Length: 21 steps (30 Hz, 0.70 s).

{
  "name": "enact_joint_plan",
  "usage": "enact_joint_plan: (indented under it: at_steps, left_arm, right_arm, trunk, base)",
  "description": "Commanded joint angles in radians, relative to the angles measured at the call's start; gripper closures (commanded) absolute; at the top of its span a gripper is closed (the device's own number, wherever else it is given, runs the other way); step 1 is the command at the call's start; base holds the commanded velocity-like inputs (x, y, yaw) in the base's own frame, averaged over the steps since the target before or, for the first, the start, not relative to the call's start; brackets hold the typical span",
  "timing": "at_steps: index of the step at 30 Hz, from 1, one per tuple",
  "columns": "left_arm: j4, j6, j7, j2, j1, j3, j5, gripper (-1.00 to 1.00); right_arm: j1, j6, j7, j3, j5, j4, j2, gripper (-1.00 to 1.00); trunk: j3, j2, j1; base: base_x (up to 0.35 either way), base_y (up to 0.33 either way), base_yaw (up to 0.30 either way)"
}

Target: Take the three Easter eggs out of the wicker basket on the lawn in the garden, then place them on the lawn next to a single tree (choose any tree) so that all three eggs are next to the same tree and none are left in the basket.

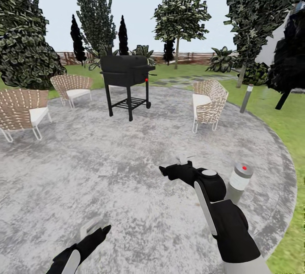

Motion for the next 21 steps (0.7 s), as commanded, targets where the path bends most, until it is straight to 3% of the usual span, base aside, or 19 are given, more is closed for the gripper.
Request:
enact_joint_plan:
  at_steps: [1, 14, 21]
  left_arm:
    - [-0.001, 0.007, -0.003, 0.000, 0.000, 0.003, 0.008, -1.00]
    - [-0.001, 0.008, -0.003, 0.000, 0.000, 0.003, 0.008, -1.00]
    - [-0.001, 0.008, -0.003, 0.000, 0.000, 0.003, 0.008, -1.00]
  right_arm:
    - [-0.001, 0.004, 0.005, 0.000, 0.005, -0.001, 0.001, -1.00]
    - [0.000, 0.002, 0.005, 0.003, 0.005, -0.001, 0.000, -1.00]
    - [0.001, 0.002, 0.005, 0.005, 0.005, -0.001, -0.001, -1.00]
  trunk:
    - [-0.001, -0.001, 0.000]
    - [-0.001, -0.001, 0.000]
    - [-0.001, -0.001, 0.000]
  base:
    - [0.259, 0.182, -0.264]
    - [0.259, 0.182, -0.262]
    - [0.259, 0.182, -0.136]
